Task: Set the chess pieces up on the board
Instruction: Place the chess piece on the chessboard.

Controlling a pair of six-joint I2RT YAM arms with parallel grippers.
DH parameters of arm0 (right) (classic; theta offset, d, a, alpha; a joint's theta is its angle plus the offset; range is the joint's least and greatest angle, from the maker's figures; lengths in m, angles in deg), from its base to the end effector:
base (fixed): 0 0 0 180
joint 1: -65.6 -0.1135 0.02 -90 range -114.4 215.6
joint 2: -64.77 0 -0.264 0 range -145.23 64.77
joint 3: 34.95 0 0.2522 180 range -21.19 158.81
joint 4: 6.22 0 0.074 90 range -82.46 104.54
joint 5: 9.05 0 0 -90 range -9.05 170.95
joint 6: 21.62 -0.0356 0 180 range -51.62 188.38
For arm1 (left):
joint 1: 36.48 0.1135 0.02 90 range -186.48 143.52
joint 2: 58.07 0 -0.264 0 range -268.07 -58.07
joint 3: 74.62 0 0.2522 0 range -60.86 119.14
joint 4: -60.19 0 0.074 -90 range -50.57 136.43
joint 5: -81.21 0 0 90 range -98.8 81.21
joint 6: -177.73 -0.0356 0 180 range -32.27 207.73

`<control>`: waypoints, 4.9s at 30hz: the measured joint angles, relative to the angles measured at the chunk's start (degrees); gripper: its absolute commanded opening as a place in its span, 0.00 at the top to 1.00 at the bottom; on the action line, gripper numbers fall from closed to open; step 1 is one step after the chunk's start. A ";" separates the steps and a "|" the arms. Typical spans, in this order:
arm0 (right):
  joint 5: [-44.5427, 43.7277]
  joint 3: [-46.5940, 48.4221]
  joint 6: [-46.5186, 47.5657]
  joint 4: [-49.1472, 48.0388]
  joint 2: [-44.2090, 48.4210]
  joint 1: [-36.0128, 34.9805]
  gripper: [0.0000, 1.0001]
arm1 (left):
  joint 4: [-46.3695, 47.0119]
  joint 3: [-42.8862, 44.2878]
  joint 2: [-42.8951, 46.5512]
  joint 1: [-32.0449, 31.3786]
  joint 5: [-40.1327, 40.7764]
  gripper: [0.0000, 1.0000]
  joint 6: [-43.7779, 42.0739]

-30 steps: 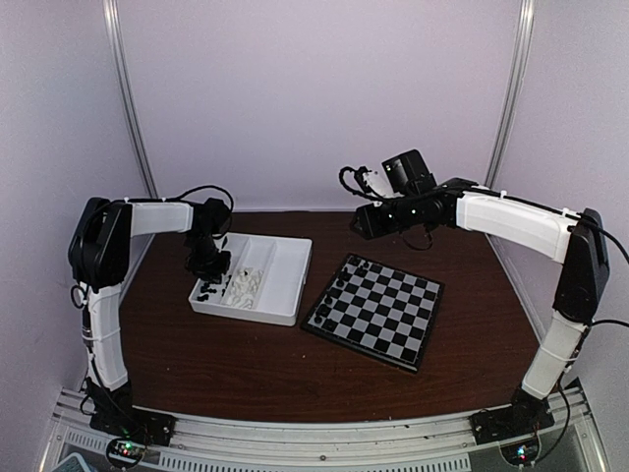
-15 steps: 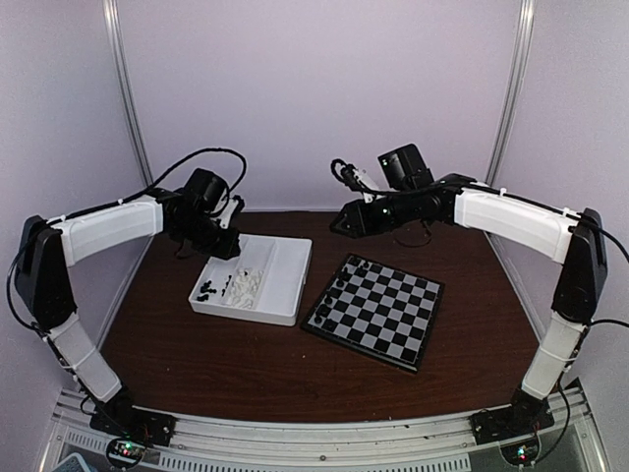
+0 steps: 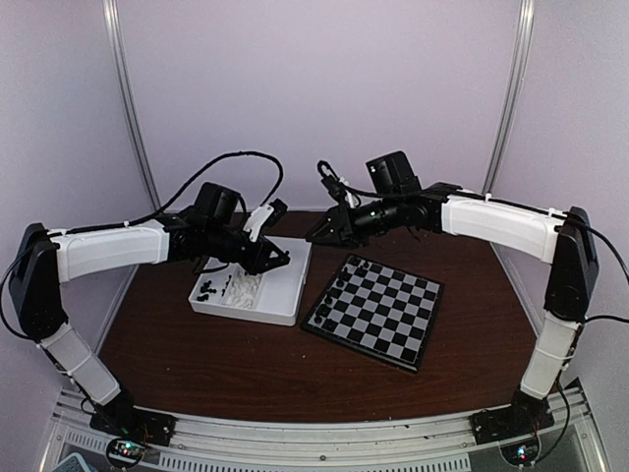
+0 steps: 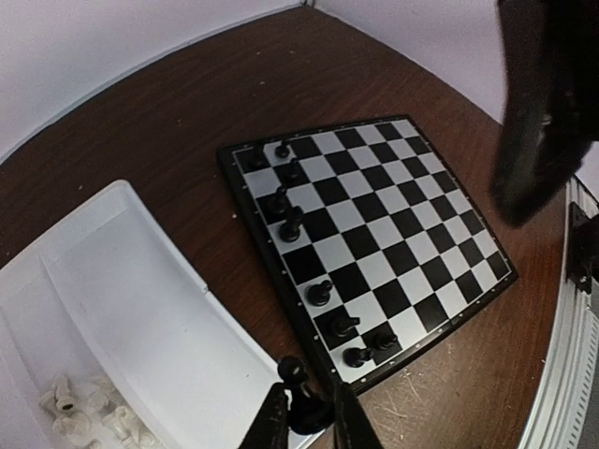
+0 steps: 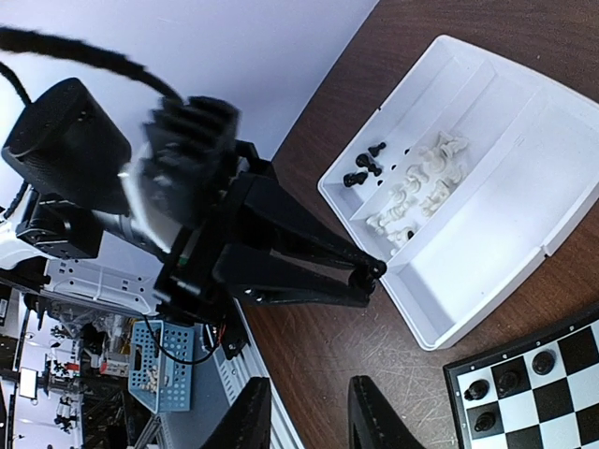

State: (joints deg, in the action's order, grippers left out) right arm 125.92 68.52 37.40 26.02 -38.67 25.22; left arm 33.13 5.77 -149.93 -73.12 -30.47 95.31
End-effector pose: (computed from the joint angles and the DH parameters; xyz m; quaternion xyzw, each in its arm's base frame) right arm 0.3017 0.2896 0.3175 -0.2505 0.7911 0.5324 0.1674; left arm 0.2806 -0.2251 0.2605 0.3010 0.8360 -0.3175 0.3313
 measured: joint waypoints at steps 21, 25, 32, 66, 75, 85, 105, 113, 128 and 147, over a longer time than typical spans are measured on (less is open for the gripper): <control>6.73 0.33 -9.92 -3.67 -4.74 -0.76 0.73 | 4.39 -0.74 1.33 -1.62 -11.43 0.84 -6.03; 7.28 0.33 -10.49 -3.91 -5.38 -0.79 0.73 | 4.37 -0.98 1.36 -1.62 -11.65 0.84 -6.05; 7.26 0.33 -10.75 -3.58 -6.16 -0.79 0.74 | 4.46 -1.29 1.88 -1.70 -11.91 0.84 -6.16; -3.67 1.01 2.91 8.28 -5.70 -0.76 1.00 | 7.43 -8.48 8.35 -1.64 2.49 0.25 -2.60; -23.26 -8.37 16.33 13.33 2.97 -1.31 0.99 | 4.96 -9.75 9.75 1.18 19.80 0.23 4.22; -31.43 -20.35 21.44 5.20 3.45 -5.40 0.99 | -0.09 -9.75 11.96 4.59 33.42 0.20 10.32; -36.76 -22.25 23.19 -5.62 -3.74 -8.79 0.98 | -1.86 -9.75 12.11 4.72 36.06 0.20 11.04; -37.00 -22.25 23.17 -6.40 -5.09 -8.90 0.98 | -1.86 -9.75 12.15 4.72 36.15 0.20 11.04; -37.55 -22.29 23.28 -7.21 -5.35 -9.27 0.80 | -1.86 -9.75 12.15 4.72 36.15 0.19 11.04; -39.82 -26.64 23.10 -8.07 3.21 -9.40 0.75 | -5.31 -9.81 12.02 8.74 33.97 0.38 14.14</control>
State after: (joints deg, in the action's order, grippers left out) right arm 86.09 41.88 60.50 17.96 -35.45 15.82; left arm 27.82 -4.04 -137.91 -64.38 3.50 109.45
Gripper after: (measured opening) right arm 0.242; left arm 0.687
